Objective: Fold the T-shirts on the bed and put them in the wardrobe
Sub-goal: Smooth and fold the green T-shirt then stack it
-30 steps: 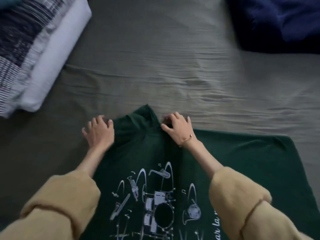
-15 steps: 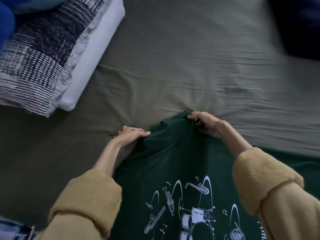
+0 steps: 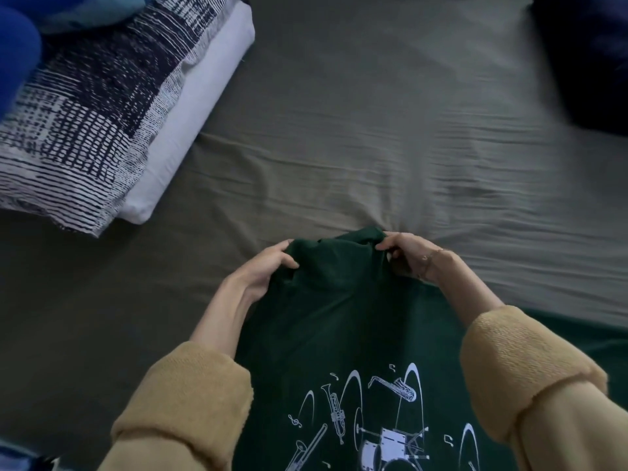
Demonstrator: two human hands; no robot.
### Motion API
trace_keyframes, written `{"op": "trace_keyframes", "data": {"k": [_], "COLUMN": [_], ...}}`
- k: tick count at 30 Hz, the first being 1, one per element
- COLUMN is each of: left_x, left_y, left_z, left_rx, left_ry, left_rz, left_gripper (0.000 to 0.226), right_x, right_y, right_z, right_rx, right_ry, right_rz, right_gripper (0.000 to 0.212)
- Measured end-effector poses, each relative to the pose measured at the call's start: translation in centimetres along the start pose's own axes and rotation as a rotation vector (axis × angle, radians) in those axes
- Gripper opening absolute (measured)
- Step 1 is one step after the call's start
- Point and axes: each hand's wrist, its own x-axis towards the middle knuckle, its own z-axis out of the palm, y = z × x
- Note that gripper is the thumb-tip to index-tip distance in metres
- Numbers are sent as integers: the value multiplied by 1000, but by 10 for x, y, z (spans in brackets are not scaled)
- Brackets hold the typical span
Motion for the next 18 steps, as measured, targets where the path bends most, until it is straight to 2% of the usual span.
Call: {"op": "trace_keyframes", "data": {"k": [2,4,6,9,11,13,14,17,18], "left_x": [0,1,5,11,15,15,15,13,15], "left_y": [5,5,0,-8,-11,-12,-13,-10,-8], "left_z": [1,3,3,-2,-4,-1,0,2,1], "left_rx": [-62,-30,-10,-81,-102,-128,-138,-140,-108], "left_ry": [-51,-89,-38,44,42,-1,-4,16,-3], "left_rz": [-39,-97,-137,-107,-57,-38,-39,-87,-111], "left_gripper": [20,31,34,20,9,11,14,24,30], "right_x": [0,-3,-5,-5,-3,0,0,-5,-5], "right_y": [-1,-4,-5,-4,-4,-2,-2,-5,-7], "right_z": [0,4,7,6,5,3,4,5,6], "right_rx": [8,17,7,87,126,105,83,58,79], "right_ry": [-13,-28,3,-1,-27,-5,11,20,5], "right_rz": [22,12,-27,-56,-47,-33,-11,80,87], "right_gripper": [41,36,30,24,12,5,6,41,45]}}
